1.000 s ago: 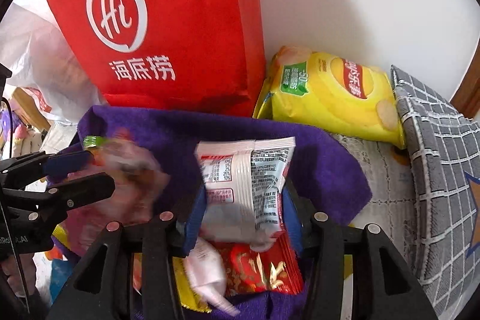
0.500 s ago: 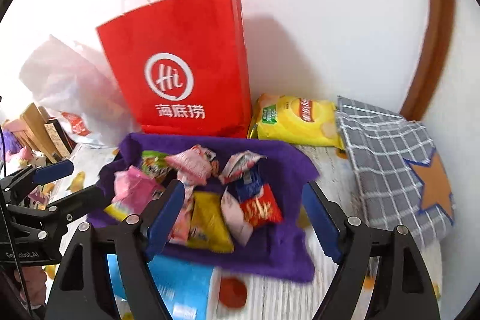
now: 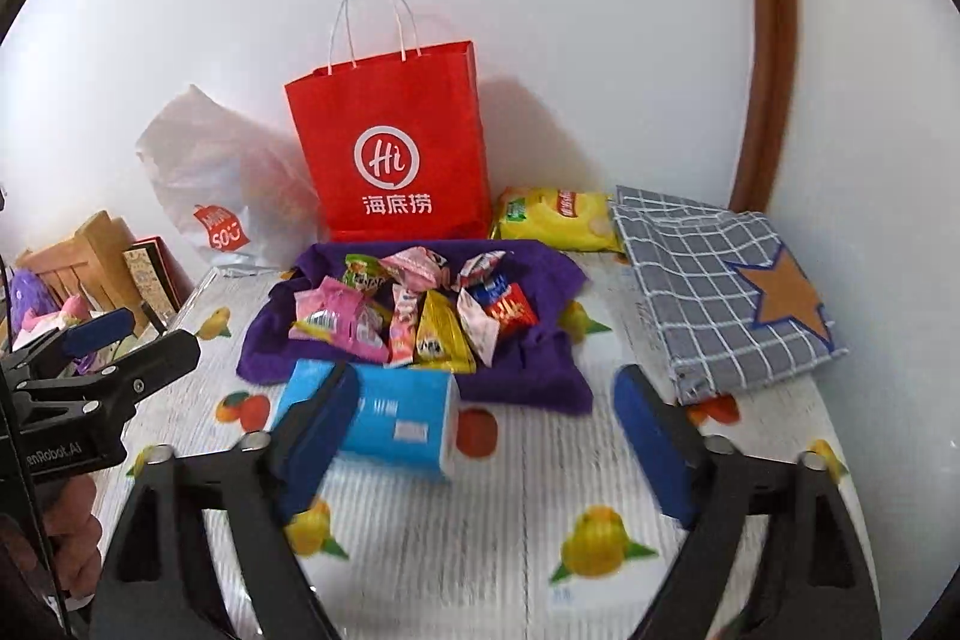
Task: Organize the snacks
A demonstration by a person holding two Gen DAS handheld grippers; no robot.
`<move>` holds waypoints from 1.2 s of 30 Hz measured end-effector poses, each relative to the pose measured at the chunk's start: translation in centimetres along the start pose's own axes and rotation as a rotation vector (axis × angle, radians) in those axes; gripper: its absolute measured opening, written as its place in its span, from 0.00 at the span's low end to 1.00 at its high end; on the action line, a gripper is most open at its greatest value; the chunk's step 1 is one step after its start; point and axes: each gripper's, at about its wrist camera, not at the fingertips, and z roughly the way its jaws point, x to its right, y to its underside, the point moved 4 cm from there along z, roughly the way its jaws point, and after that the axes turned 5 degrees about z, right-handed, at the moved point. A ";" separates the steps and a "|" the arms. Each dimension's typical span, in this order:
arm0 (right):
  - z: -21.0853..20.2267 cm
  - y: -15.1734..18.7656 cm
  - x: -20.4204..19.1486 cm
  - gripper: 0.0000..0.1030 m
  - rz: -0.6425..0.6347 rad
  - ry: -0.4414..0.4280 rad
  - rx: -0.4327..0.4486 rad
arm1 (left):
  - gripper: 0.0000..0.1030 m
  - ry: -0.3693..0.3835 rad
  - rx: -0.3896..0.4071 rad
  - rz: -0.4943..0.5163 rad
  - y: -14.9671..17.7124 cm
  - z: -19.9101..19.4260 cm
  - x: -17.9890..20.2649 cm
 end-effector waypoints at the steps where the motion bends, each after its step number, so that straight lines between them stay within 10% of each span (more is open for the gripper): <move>1: -0.8 0.5 0.2 0.92 0.001 0.003 0.014 | 0.98 -0.002 0.006 0.000 0.5 -0.9 0.3; 36: -8.1 5.4 1.5 1.00 0.036 0.052 0.098 | 0.99 -0.032 0.075 0.010 4.9 -7.8 3.0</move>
